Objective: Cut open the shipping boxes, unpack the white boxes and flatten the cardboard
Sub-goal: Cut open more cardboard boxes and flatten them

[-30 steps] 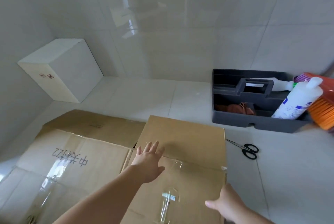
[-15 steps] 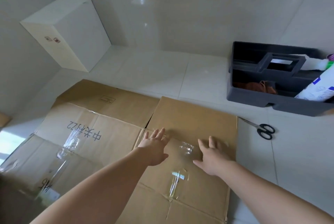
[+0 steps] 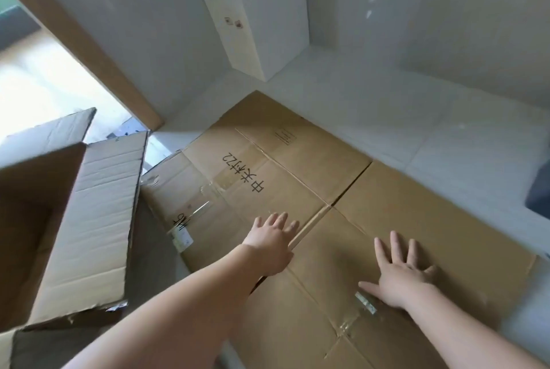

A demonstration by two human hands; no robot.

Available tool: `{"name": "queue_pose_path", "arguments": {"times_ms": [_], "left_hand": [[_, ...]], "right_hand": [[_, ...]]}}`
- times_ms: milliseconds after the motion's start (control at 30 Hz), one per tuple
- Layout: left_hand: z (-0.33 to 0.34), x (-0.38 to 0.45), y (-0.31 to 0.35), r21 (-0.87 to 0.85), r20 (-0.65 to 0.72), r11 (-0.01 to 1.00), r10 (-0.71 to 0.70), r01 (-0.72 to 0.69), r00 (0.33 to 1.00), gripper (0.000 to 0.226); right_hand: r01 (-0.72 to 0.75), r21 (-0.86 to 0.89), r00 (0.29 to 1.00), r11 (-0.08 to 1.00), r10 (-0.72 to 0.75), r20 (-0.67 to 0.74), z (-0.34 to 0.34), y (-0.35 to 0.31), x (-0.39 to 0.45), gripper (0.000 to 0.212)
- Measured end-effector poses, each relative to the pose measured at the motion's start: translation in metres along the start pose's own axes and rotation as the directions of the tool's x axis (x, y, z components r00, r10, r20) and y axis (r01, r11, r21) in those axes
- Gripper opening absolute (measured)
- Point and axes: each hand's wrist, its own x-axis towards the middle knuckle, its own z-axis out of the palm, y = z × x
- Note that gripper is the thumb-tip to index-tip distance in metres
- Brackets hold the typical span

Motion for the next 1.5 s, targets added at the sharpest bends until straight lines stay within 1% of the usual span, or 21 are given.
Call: {"name": "queue_pose_path", "arguments": {"times_ms": [67,100,133,200,267,333,433,500,567,633,700,833,900,967,1067,1167,1267,1333,1400,1433,1500], "left_hand": [[0.01,-0.016,-0.014,-0.111,0.049,0.981,-0.153,0.157,0.987,0.072],[0.016,-0.022,-0.018,-0.168,0.1,0.958,-0.217,0.232,0.971,0.075],[0.023,-0.029,-0.02,-0.197,0.155,0.939,-0.254,0.282,0.955,0.081],[0.037,-0.04,-0.018,-0.158,0.227,0.944,-0.252,0.291,0.941,0.099],[0.046,-0.049,-0.013,-0.052,0.249,0.979,-0.179,0.198,0.952,0.114],[0.055,-0.057,-0.005,0.093,0.247,0.996,-0.039,0.016,0.968,0.125],[0.068,-0.066,0.011,0.246,0.245,0.934,0.197,-0.257,0.949,0.137],[0.079,-0.071,0.024,0.29,0.275,0.875,0.313,-0.389,0.909,0.139],[0.092,-0.074,0.034,0.326,0.306,0.814,0.391,-0.481,0.868,0.138],[0.105,-0.071,0.037,0.344,0.294,0.786,0.43,-0.514,0.853,0.135],[0.11,-0.069,0.035,0.346,0.27,0.769,0.467,-0.537,0.842,0.131],[0.115,-0.078,0.026,0.403,0.321,0.693,0.505,-0.598,0.801,0.134],[0.123,-0.082,0.026,0.414,0.325,0.697,0.488,-0.586,0.81,0.129],[0.126,-0.083,0.025,0.379,0.317,0.722,0.487,-0.579,0.814,0.12],[0.12,-0.081,0.014,0.311,0.328,0.753,0.487,-0.579,0.809,0.111],[0.117,-0.078,0.003,0.256,0.353,0.796,0.452,-0.549,0.82,0.11],[0.112,-0.07,-0.013,0.225,0.351,0.831,0.417,-0.508,0.838,0.112],[0.105,-0.063,-0.031,0.224,0.328,0.862,0.373,-0.455,0.868,0.11],[0.098,-0.054,-0.052,0.248,0.29,0.887,0.316,-0.39,0.903,0.103],[0.095,-0.049,-0.06,0.267,0.268,0.892,0.295,-0.365,0.917,0.098],[0.09,-0.038,-0.069,0.3,0.245,0.889,0.28,-0.347,0.928,0.093]], "right_hand": [[-0.01,-0.014,1.0,1.0,0.011,0.027,-0.004,0.0,0.009,0.115],[-0.01,-0.018,0.999,1.0,0.011,0.031,-0.007,0.0,0.01,0.118],[-0.009,-0.02,1.0,1.0,0.01,0.03,-0.01,0.0,0.01,0.121],[-0.003,-0.021,1.0,1.0,0.003,0.008,-0.013,-0.001,0.011,0.125],[0.005,-0.028,1.0,1.0,-0.006,-0.017,-0.018,-0.002,0.013,0.128],[0.011,-0.019,0.999,1.0,-0.011,-0.034,-0.02,-0.005,0.011,0.129],[-0.013,0.0,0.997,1.0,0.013,-0.081,-0.014,-0.004,0.006,0.123],[-0.009,-0.003,0.995,1.0,0.008,-0.098,-0.006,-0.003,-0.004,0.112],[0.031,0.001,0.993,1.0,-0.03,-0.115,0.004,-0.003,-0.011,0.099],[0.065,0.004,0.991,0.998,-0.064,-0.121,0.01,-0.002,-0.016,0.088],[0.082,-0.022,0.988,0.996,-0.084,-0.127,0.013,0.002,-0.02,0.084],[0.096,-0.08,0.99,0.992,-0.104,-0.099,0.016,0.006,-0.029,0.103],[0.097,-0.108,0.991,0.989,-0.107,-0.087,0.017,0.007,-0.032,0.11],[0.081,-0.123,0.991,0.989,-0.093,-0.1,0.017,0.007,-0.034,0.11],[0.033,-0.109,0.987,0.994,-0.05,-0.152,0.012,0.004,-0.032,0.101],[-0.031,-0.024,0.984,0.999,0.027,-0.175,0.006,0.006,-0.027,0.093],[-0.178,0.032,0.968,0.984,0.181,-0.173,0.001,0.012,-0.022,0.092],[-0.364,0.144,0.916,0.92,0.382,-0.125,0.0,0.023,-0.022,0.095],[-0.507,0.252,0.85,0.824,0.527,-0.013,0.006,0.036,-0.023,0.103],[-0.537,0.268,0.835,0.8,0.549,0.034,0.011,0.04,-0.024,0.106],[-0.528,0.267,0.844,0.806,0.533,0.06,0.02,0.04,-0.025,0.109]]}}
